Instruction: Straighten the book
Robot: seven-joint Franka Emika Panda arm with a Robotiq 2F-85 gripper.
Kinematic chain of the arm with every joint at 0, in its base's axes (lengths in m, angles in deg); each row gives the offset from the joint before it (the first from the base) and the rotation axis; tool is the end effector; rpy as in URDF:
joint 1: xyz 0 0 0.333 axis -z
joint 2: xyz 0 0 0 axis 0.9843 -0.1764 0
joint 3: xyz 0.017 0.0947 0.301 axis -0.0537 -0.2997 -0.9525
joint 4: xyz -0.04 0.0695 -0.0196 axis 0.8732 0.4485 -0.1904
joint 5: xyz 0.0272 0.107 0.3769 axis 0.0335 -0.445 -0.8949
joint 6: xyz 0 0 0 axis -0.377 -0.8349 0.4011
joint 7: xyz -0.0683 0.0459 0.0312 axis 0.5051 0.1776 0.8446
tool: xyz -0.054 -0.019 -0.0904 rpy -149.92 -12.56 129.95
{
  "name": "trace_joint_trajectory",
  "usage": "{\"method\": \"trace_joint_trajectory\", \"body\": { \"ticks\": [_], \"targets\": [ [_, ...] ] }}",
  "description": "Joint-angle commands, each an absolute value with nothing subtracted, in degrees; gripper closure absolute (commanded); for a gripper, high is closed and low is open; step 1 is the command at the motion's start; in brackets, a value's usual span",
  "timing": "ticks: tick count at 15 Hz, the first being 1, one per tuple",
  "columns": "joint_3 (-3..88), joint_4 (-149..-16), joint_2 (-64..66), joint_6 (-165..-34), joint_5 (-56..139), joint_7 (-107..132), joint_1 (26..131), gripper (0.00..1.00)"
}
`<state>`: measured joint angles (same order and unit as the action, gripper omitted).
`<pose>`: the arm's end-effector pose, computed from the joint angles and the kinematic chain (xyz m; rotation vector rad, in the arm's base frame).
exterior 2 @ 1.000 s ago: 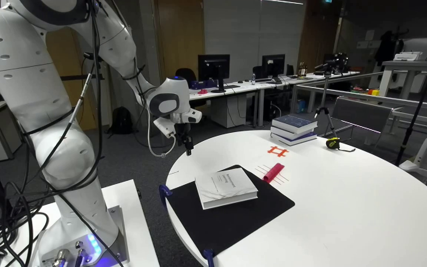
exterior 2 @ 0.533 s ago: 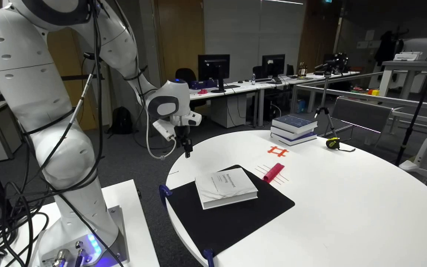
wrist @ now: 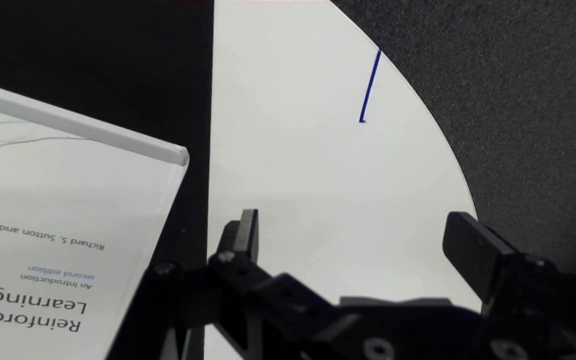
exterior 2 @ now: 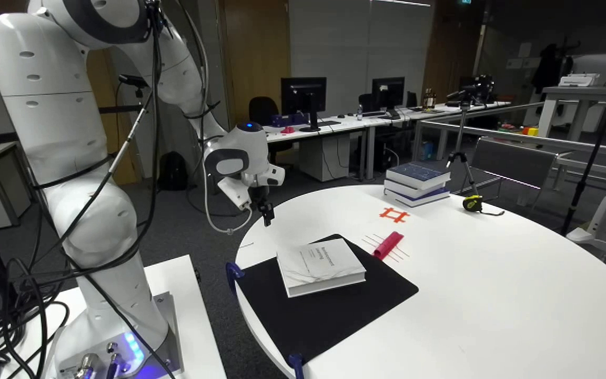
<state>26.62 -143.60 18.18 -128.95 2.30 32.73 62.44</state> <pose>0.3837 0.1790 0.2494 -2.8758 -0.2628 -0.2149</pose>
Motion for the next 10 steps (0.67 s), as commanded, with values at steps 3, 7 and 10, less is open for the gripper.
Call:
{"method": "trace_joint_trajectory", "body": {
  "ticks": [3,7,10],
  "targets": [
    [23.8,-139.1,9.4,-138.4,-4.7,39.7,61.2,0.0],
    [22.8,-135.8,3.4,-144.0,-2.6,39.8,62.0,0.0],
    [23.6,-133.4,0.2,-145.3,-1.3,38.9,62.2,0.0]
  ]
}}
